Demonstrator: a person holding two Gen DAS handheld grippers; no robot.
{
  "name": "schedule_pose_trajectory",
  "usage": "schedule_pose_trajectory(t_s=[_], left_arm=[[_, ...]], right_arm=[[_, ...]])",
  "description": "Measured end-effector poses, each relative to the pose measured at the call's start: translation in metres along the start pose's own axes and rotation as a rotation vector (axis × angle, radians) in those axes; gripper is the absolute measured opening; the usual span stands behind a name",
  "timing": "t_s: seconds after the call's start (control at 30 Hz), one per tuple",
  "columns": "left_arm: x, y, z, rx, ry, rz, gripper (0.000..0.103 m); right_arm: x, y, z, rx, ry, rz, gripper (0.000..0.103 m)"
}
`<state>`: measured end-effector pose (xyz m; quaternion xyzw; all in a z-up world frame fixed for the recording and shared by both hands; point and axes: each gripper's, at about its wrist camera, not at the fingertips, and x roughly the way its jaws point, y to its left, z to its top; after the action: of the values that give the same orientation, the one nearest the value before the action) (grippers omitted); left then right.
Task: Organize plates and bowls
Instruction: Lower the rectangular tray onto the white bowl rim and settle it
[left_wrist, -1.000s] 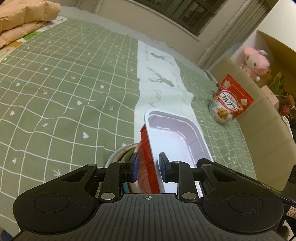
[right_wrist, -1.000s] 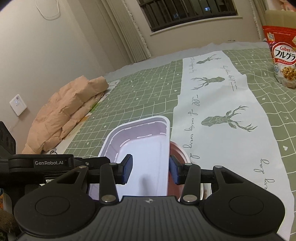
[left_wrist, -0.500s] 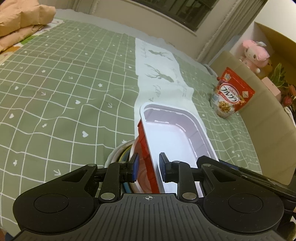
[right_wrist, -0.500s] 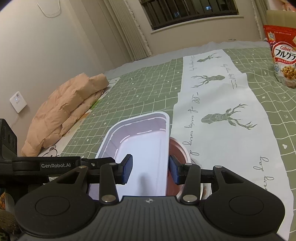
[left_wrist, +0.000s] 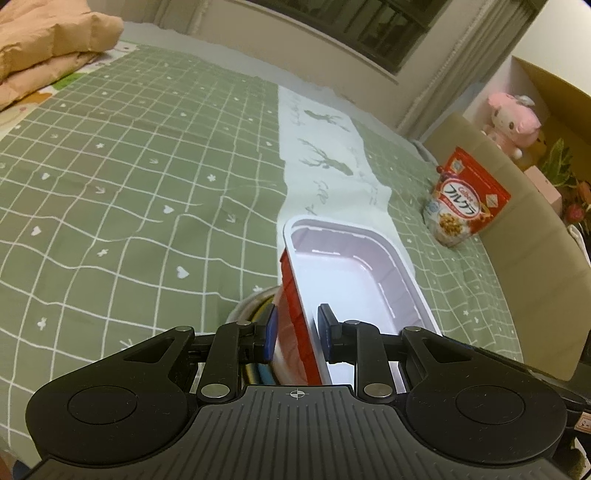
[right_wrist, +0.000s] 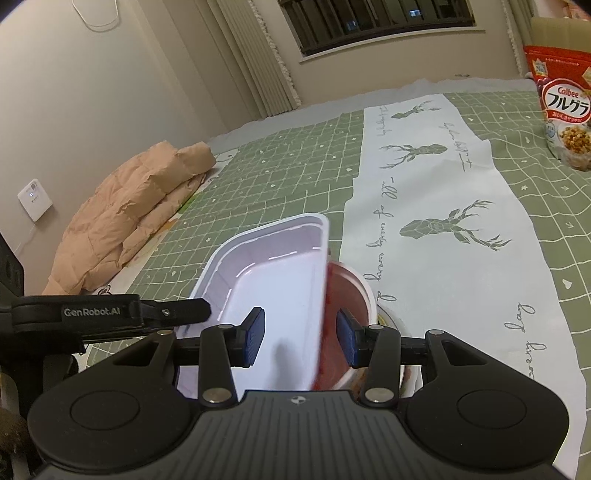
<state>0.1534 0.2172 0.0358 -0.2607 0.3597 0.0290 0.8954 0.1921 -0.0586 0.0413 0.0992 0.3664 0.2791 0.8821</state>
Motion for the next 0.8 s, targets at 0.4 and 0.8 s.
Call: schedule_pose_trajectory(t_s=[0.4, 0.8], left_arm=[[0.007, -0.013, -0.002, 0.031, 0.021, -0.034, 0.025], [0.011, -0.021, -0.006, 0.067, 0.037, -0.039, 0.025]], right_arm=[[-0.004, -0.001, -0.005, 0.007, -0.007, -0.007, 0.044], [-0.014, 0.004, -0.014, -0.019, -0.005, 0.001, 0.044]])
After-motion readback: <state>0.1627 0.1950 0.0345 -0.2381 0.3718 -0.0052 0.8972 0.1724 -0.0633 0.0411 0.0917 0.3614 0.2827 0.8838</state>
